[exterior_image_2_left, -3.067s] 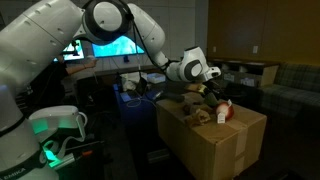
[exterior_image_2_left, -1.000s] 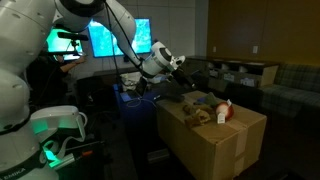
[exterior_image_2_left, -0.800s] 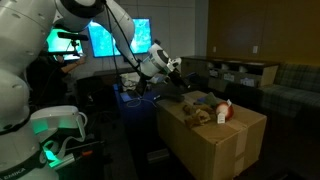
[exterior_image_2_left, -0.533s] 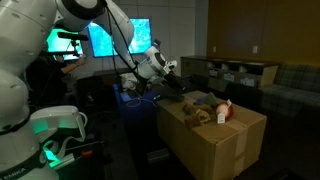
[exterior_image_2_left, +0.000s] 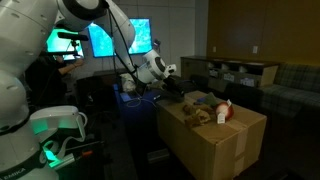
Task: Put the white towel on the table, then the moose on the box, then the duster on the table, then the turnip plushie on the box, then the plastic on the table, then the blue sponge on the box, then the duster from the box to the table, lastly, the other duster from the table to the box
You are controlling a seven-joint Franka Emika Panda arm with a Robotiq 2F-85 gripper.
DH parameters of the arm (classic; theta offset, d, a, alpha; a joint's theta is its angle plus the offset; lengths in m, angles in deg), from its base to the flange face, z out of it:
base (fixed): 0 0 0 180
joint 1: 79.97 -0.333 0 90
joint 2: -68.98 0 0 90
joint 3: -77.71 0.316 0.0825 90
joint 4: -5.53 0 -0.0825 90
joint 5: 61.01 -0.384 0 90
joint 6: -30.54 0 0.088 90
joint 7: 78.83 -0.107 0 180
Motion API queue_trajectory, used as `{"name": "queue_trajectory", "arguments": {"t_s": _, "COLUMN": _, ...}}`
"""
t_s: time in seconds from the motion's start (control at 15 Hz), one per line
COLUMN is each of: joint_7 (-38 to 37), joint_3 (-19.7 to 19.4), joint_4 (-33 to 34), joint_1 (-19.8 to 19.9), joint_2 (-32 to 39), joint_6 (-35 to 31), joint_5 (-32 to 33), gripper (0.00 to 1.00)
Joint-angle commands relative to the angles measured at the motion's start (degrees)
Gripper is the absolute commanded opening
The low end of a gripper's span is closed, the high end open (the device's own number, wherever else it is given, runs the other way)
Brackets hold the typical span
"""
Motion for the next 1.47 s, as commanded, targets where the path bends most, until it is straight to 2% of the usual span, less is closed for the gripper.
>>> {"name": "queue_trajectory", "arguments": {"t_s": 0.0, "joint_7": 2.31, "joint_3": -0.41, "joint_4": -2.91, "joint_1": 0.86, "joint_2": -1.91, "joint_6": -2.38, "joint_5": 1.59, "gripper": 1.0}}
{"name": "queue_trajectory", "arguments": {"t_s": 0.27, "joint_7": 7.15, "joint_3": 1.42, "joint_4": -4.97, "joint_1": 3.0, "joint_2": -3.1, "joint_6": -3.21, "joint_5": 0.57, "gripper": 1.0}}
{"name": "queue_trajectory", "arguments": {"t_s": 0.6, "joint_7": 18.96, "joint_3": 9.03, "joint_4": -10.61, "joint_1": 9.66, "joint_2": -8.22, "joint_6": -4.05, "joint_5": -1.0, "gripper": 1.0}}
{"name": "queue_trajectory", "arguments": {"t_s": 0.87, "joint_7": 25.52, "joint_3": 13.55, "joint_4": -14.59, "joint_1": 14.0, "joint_2": -11.85, "joint_6": -3.7, "joint_5": -1.06, "gripper": 1.0}}
{"name": "queue_trajectory", "arguments": {"t_s": 1.2, "joint_7": 28.51, "joint_3": 14.82, "joint_4": -17.37, "joint_1": 16.0, "joint_2": -15.08, "joint_6": -3.5, "joint_5": -0.11, "gripper": 1.0}}
{"name": "queue_trajectory", "arguments": {"t_s": 1.33, "joint_7": 26.69, "joint_3": 14.02, "joint_4": -18.08, "joint_1": 15.28, "joint_2": -16.44, "joint_6": -2.16, "joint_5": -0.34, "gripper": 1.0}}
{"name": "queue_trajectory", "arguments": {"t_s": 1.4, "joint_7": 23.43, "joint_3": 12.28, "joint_4": -17.93, "joint_1": 13.76, "joint_2": -17.09, "joint_6": -1.16, "joint_5": 0.45, "gripper": 1.0}}
